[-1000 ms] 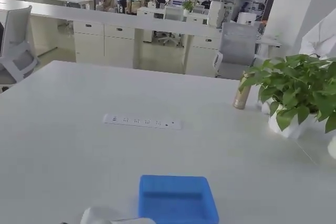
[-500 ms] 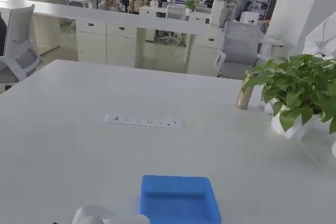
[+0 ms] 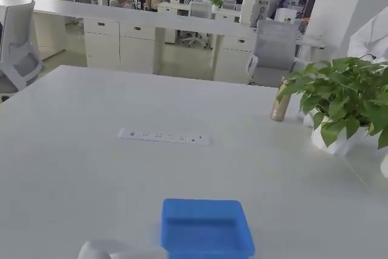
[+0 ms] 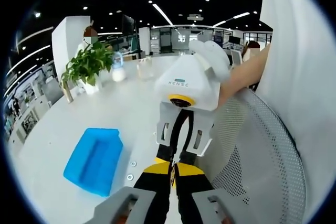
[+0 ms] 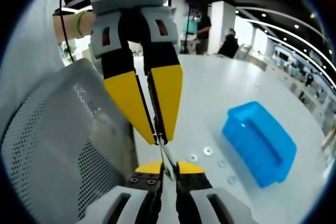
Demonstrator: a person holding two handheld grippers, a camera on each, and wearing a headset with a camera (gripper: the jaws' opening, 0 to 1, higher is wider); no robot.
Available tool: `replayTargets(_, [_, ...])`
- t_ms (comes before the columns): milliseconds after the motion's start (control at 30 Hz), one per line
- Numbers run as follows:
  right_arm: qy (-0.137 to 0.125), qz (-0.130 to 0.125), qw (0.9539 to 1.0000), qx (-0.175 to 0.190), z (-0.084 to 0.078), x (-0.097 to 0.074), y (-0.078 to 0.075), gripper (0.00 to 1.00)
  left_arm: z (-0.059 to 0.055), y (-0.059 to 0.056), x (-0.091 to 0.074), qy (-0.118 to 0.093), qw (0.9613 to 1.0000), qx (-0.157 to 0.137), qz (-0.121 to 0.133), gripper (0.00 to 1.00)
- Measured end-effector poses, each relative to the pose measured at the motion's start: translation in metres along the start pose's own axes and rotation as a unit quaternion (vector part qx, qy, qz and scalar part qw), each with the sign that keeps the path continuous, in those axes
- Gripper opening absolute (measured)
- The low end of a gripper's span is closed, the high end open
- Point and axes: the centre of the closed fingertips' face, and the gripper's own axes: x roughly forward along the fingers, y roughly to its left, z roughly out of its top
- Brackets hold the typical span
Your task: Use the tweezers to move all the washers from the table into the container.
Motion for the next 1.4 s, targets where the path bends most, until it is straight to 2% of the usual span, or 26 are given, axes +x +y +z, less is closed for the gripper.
replayTargets(100, [-0.004, -0.004, 1.0000, 0.005, 0.000, 0.000, -0.002, 0.06, 0.000, 0.002, -0.001, 0.001, 1.0000, 0.002, 0.001, 0.00])
replayTargets(200, [-0.023, 0.013, 0.9985, 0.048, 0.006, 0.004, 0.000, 0.09, -0.001, 0.001, -0.003, 0.009, 0.9999, 0.009, -0.002, 0.00])
replayTargets(333, [-0.019, 0.020, 0.9993, 0.024, 0.010, 0.009, -0.001, 0.07, -0.002, 0.005, -0.006, 0.017, 0.9998, 0.013, 0.004, 0.00])
replayTargets(400, [-0.026, 0.020, 0.9994, 0.012, 0.016, 0.011, -0.001, 0.06, -0.001, 0.007, -0.008, 0.016, 0.9998, 0.014, 0.007, 0.00])
replayTargets(600, [-0.039, -0.005, 0.9992, -0.005, 0.032, 0.017, -0.015, 0.07, -0.003, 0.021, -0.020, 0.022, 0.9991, 0.020, 0.031, 0.00])
replayTargets(800, [-0.038, -0.016, 0.9991, 0.003, 0.031, 0.022, -0.025, 0.07, -0.010, 0.033, -0.025, 0.022, 0.9990, 0.011, 0.038, 0.00])
replayTargets(1200, [-0.048, -0.016, 0.9986, 0.016, 0.029, 0.027, -0.030, 0.07, -0.016, 0.041, -0.021, 0.042, 0.9985, 0.011, 0.032, 0.00])
replayTargets(1400, [-0.054, -0.011, 0.9979, 0.033, 0.027, 0.029, -0.032, 0.07, -0.015, 0.044, -0.019, 0.042, 0.9988, 0.007, 0.024, 0.00])
